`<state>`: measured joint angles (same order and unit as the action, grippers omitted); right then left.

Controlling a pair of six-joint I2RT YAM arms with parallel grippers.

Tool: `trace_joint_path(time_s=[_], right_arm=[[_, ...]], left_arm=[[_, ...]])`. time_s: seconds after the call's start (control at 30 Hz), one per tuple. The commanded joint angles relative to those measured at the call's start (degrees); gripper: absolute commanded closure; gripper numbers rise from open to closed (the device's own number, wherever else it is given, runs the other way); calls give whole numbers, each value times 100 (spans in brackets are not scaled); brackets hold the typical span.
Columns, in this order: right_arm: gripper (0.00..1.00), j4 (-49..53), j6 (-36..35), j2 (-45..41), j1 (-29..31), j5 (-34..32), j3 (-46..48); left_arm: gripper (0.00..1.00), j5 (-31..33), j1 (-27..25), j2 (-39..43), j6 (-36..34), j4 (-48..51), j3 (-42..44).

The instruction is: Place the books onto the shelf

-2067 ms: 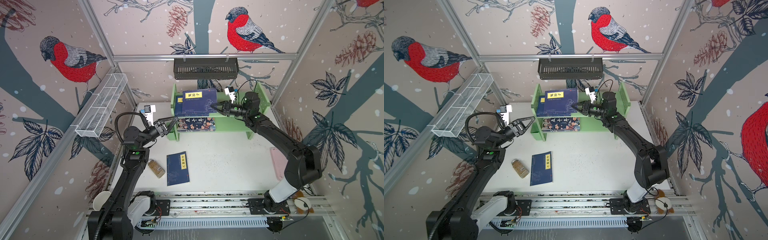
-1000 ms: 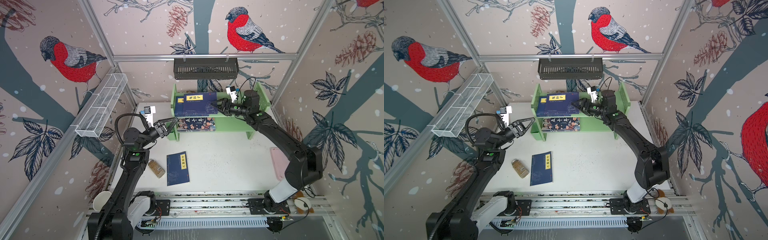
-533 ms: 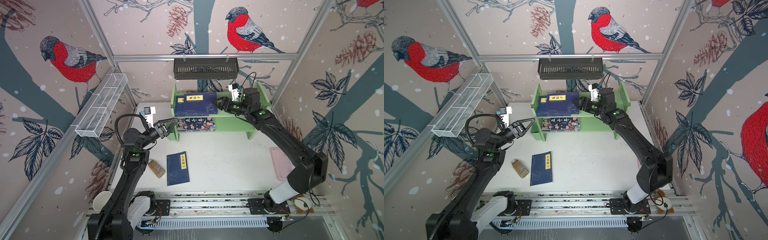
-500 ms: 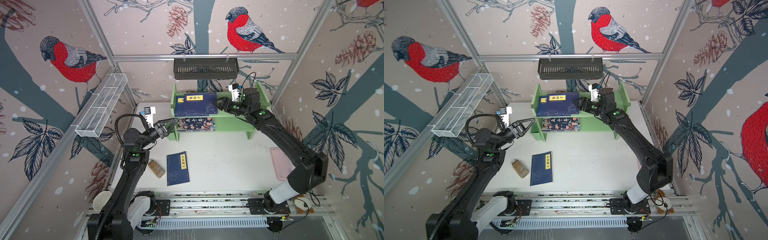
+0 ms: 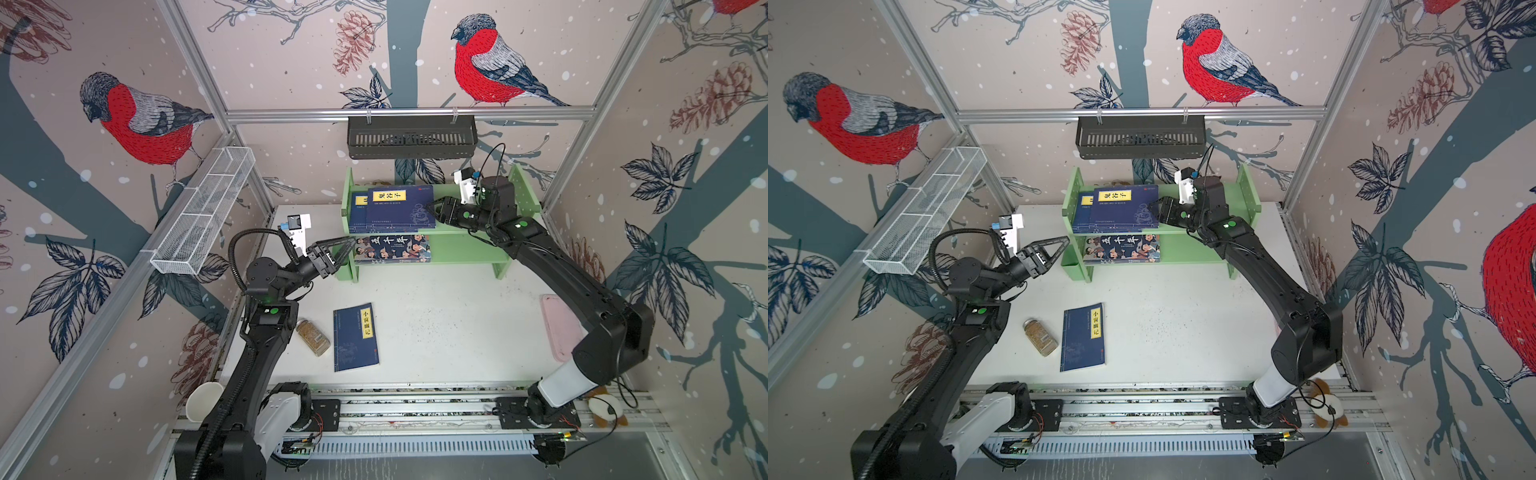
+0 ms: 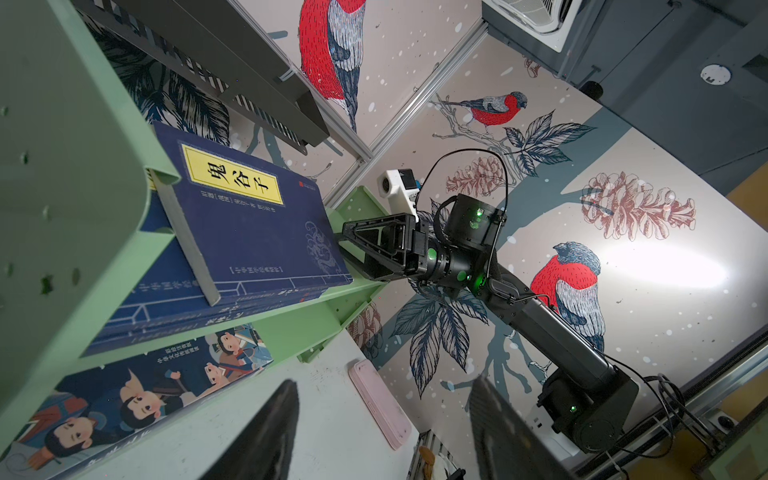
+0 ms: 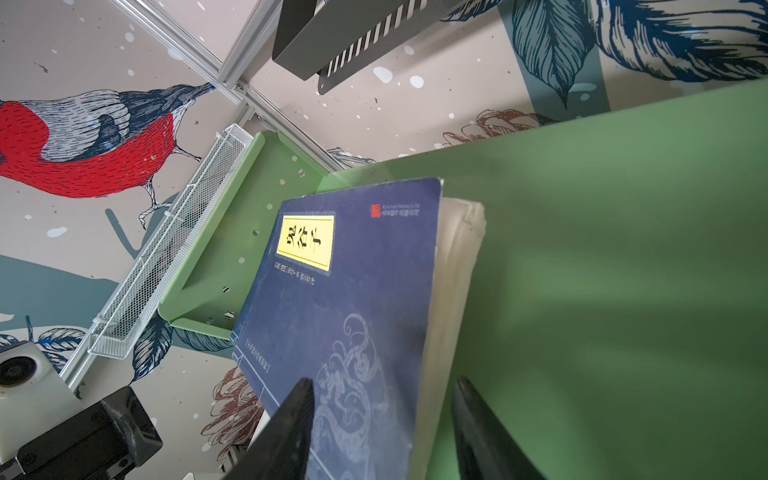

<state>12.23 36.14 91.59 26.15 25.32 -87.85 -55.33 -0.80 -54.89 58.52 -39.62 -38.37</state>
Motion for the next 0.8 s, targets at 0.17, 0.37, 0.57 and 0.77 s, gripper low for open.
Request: trace_joint_path(time_s=[0.17,0.37,0.57,0.77], right_arm=[[47,-123,60,30,30,78,-59],[49,-199,213,59,32,96,-48],[47,-178,262,34,42,13,-65],[45,-71,227,-112,43,-148,-40]], left_arm=[[34,205,10,30,-544,513,-164],[34,1059,17,41,-2210,2450,-723],[34,1647,12,71,-3338,3229,-867],[35,1798,10,72,-3890,3307,-812]])
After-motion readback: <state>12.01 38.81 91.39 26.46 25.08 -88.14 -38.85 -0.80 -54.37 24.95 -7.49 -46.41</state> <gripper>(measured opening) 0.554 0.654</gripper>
